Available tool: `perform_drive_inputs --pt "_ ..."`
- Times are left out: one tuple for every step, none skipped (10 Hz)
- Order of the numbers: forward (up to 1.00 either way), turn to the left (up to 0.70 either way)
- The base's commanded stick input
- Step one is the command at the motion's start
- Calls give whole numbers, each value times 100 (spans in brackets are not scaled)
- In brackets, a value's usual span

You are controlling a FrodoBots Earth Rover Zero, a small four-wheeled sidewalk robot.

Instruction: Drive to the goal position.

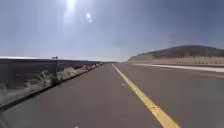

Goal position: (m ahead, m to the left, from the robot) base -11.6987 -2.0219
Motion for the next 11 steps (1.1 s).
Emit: perform_drive_inputs --pt "85 0" --pt "85 0" --pt "85 0" --pt "85 0" --pt "85 0" --pt "85 0" --pt "85 0" --pt "85 0" --pt "85 0" --pt "85 0" --pt "85 0"
